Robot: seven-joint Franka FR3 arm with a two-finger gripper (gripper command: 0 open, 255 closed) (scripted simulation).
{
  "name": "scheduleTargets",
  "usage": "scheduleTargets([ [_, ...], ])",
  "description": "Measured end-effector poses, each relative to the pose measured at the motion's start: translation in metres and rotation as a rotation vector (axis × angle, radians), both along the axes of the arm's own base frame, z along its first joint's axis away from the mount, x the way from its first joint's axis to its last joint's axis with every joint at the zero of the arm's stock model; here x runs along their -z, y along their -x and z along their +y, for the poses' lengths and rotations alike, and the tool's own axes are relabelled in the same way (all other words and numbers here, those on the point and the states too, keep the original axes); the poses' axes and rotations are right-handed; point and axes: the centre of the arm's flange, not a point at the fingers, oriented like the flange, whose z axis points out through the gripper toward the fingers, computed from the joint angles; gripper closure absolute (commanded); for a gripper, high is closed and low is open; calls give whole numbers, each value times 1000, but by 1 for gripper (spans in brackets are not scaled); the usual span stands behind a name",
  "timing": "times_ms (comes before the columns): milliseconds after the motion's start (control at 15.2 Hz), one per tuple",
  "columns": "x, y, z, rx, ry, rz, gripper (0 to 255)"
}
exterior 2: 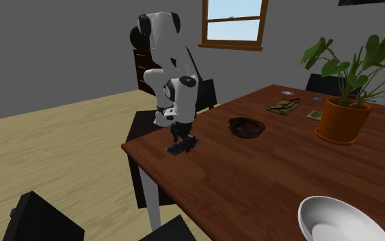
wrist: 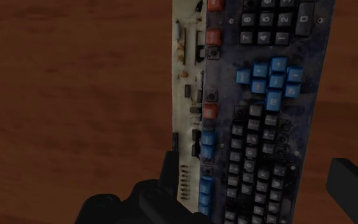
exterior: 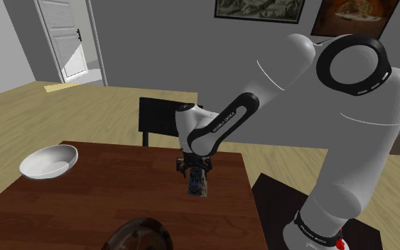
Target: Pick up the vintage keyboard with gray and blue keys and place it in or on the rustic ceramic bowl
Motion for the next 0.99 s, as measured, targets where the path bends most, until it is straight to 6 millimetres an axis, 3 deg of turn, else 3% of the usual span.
scheduleTargets([
  [66, 0, 0, 0, 0, 0, 0, 0],
  [132, 0, 0, 0, 0, 0, 0, 255],
  [792, 0, 0, 0, 0, 1, 0, 255],
  [990, -11, -1, 0, 0, 0, 0, 255],
])
